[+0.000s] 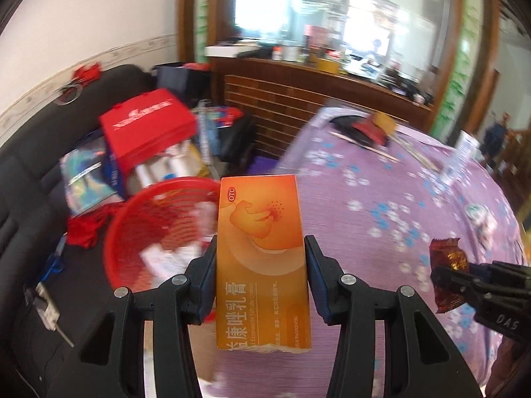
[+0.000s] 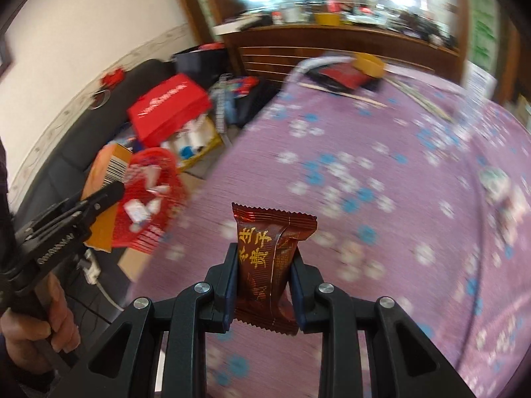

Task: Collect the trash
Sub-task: 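Carry both items over the red basket and open both tools to drop them, then swing both open tools back toward the table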

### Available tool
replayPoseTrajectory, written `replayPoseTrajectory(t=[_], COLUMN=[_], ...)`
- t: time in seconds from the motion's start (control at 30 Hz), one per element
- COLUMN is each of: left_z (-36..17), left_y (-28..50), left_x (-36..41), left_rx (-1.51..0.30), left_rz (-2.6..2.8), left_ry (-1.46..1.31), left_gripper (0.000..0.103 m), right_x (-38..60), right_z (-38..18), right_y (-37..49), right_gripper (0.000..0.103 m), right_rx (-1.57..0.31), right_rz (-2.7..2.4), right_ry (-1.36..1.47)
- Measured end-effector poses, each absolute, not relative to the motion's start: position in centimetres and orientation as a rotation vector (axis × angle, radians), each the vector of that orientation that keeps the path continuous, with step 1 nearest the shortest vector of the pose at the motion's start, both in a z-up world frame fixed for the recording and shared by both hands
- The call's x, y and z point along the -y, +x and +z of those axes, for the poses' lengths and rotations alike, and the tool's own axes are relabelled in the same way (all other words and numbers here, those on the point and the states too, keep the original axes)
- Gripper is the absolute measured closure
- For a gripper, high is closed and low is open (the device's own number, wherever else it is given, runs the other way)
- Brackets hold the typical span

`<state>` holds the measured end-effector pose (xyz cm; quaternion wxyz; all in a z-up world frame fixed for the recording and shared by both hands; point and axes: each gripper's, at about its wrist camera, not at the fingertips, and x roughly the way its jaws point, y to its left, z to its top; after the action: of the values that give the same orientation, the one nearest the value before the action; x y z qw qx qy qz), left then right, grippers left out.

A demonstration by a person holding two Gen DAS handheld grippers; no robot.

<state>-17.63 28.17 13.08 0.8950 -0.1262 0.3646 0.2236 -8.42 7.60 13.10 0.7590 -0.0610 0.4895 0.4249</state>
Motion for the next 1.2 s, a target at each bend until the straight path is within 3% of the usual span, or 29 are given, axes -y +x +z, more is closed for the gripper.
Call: replayPoseTrajectory(t=[0.57,0.67,0.9,1.2], left_z=[10.6,10.6,11.1,10.0], left_y=[-19.8,-19.9,-20.0,-15.2], left_x=[-39.0,-39.6,-37.3,-26.1], left_rx=[-0.808,-0.804,-0.788,-0.865], left_rz=[0.591,0.609,0.566,0.297], left_ry=[-0.314,-0.341,-0.331,-0.209], left_gripper=[0.056,0.037,0.037,0.037], right_x=[-25.7,-26.6,-21.2,-8.4], right_z=[13.3,13.0,13.7,10.4], right_y=[-10.5,-10.0,-9.2,-8.0], right_gripper=[0.071,0.061,0.061,0.061], right_rx=[-1.100,-1.106,-1.089,-1.191], right_rz=[1.147,1.125,1.054,0.817], right_ry=[-0.160,-0.147,-0.083,0.010])
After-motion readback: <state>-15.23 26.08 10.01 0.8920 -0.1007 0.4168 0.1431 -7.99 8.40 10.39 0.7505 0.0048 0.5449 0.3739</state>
